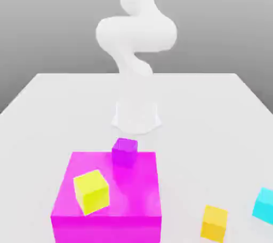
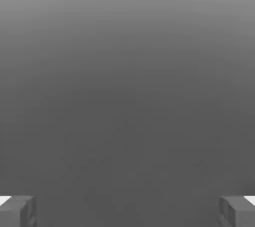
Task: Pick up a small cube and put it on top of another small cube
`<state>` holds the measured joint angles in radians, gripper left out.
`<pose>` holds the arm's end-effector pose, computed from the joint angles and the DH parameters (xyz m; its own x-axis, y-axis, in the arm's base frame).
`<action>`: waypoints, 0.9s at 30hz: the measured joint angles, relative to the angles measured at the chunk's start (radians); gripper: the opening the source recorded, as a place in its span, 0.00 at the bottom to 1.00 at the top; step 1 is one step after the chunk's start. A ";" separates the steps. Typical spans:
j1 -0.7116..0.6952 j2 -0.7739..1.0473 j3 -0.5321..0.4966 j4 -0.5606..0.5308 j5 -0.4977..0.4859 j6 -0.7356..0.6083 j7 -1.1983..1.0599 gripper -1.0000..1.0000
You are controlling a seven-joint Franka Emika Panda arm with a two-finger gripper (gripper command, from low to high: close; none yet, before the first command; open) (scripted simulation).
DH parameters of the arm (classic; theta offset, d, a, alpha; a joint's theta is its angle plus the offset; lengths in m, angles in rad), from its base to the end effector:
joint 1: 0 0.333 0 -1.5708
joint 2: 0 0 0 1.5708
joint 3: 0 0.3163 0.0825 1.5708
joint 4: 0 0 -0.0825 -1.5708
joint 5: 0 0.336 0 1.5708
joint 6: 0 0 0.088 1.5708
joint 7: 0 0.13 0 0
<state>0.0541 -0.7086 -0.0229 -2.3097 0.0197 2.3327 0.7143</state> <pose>0.3474 0.0085 0.6611 0.5862 -0.6514 0.4817 -0.4605 -0.7571 -0.4634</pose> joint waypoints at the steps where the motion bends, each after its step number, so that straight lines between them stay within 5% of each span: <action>1: 0.023 0.039 -0.009 -0.004 0.009 0.014 -0.037 0.50; 17: 0.261 0.624 -0.038 -0.066 0.130 0.222 -0.580 0.50; 27: 0.333 0.972 -0.009 -0.106 0.020 0.365 -0.780 0.50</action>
<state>0.3870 0.2632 -0.0319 -2.4155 0.0396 2.6976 -0.0662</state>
